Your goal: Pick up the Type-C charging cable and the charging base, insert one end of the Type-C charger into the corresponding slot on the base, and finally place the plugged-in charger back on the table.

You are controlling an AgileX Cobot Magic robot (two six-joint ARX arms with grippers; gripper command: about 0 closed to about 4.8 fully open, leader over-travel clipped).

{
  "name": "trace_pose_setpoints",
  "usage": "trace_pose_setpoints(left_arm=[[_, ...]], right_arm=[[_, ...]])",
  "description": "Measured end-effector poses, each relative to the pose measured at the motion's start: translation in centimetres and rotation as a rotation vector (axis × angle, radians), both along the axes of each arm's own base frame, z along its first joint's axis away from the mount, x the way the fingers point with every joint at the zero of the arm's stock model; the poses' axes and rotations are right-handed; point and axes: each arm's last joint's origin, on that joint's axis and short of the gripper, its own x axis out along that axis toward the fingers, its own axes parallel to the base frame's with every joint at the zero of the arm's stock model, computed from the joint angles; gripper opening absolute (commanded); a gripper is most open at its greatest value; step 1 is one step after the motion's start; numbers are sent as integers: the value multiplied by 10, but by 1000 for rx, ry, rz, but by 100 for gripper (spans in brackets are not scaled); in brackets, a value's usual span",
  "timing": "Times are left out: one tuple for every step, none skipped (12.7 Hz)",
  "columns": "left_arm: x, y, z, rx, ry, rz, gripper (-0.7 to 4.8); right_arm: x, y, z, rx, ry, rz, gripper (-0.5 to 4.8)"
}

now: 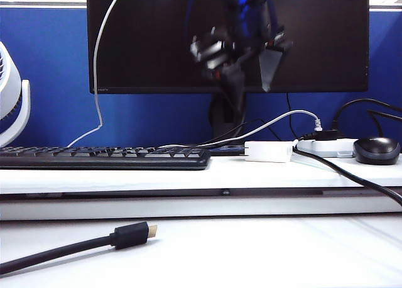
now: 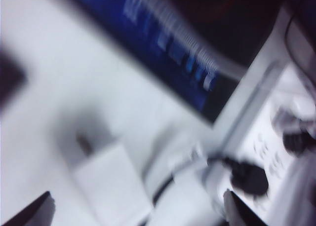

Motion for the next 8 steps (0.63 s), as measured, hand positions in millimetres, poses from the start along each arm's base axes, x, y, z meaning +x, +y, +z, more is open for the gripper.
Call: trace_pose_setpoints(left_arm=[[0,0,0,1,0,-3,-6],[0,0,0,1,0,-2,-6],[0,0,0,1,0,-2,-6],[0,0,0,0,1,-4,-6],[0,0,0,0,2,-6,-6],[0,0,0,0,1,-5,-6],[0,0,0,0,2,-5,-6],[0,0,0,0,2,-6,-6]], right_arm=[[9,-10,2,60,38,21,479],[11,-17,-8,52,137,69,479],[28,-27,-42,76,295,74,479],[35,-29,-56,59,327,64,459],[38,-26,-66,46,353,64,174],[39,-25,-69,58,365,71,14],[38,-23,-70,95,403,101,-3],[33,-24,-64,182,522,136,-3]])
